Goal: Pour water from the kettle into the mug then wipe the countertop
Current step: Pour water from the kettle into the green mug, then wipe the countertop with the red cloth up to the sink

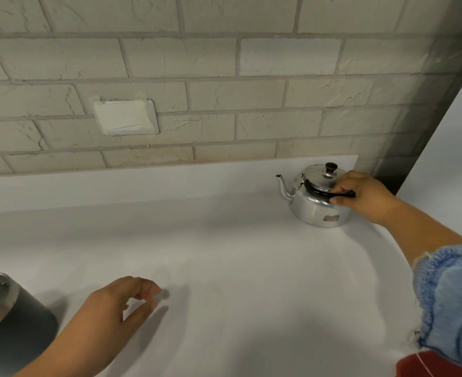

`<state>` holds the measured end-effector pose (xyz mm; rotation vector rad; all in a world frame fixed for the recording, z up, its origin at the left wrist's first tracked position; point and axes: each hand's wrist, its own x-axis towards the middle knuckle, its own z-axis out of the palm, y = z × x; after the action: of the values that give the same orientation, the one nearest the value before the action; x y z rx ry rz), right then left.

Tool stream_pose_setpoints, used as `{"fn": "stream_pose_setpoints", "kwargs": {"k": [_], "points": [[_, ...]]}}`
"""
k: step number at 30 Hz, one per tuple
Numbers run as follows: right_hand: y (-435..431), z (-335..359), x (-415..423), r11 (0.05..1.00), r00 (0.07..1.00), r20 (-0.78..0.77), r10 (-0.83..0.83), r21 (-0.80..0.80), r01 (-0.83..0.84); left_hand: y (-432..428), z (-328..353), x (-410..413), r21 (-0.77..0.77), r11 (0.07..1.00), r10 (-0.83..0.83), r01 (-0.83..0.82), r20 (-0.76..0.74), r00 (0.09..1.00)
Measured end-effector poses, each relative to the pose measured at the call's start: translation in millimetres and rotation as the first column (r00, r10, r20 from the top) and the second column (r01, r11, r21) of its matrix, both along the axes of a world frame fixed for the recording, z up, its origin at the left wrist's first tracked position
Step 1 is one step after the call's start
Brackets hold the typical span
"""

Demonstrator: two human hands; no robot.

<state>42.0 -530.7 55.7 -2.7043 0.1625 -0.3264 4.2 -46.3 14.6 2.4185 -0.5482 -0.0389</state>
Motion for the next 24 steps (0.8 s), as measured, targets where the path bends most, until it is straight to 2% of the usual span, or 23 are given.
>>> {"fn": "stream_pose_setpoints", "kwargs": {"k": [6,12,16,20,24], "points": [[13.6,2.4,-8.0,0.98,0.989,-0.111,-0.097,-0.184,0.076,2.6,4.3,-7.2,0.007,0.999,-0.033,0.033,0.007,0.999],[37.0,-1.5,-51.5,0.986,0.986,0.031,-0.165,0.03,0.164,7.5,8.6,-18.7,-0.002,0.999,-0.051,0.051,0.036,0.998],[50.8,7.4,-88.6,0.98,0.976,-0.127,-0.177,0.072,0.187,3.0,11.2,-28.9,-0.039,0.997,-0.072,0.074,0.033,0.997],[65.8,17.5,-132.0,0.977,0.97,-0.175,-0.169,0.097,0.188,0.7,13.3,-37.6,-0.048,0.987,-0.15,0.151,0.022,0.988],[79.7,17.0,-175.1,0.972,0.94,-0.257,-0.226,0.006,0.236,6.8,10.5,-42.0,-0.033,0.975,-0.217,0.218,0.024,0.976]]}}
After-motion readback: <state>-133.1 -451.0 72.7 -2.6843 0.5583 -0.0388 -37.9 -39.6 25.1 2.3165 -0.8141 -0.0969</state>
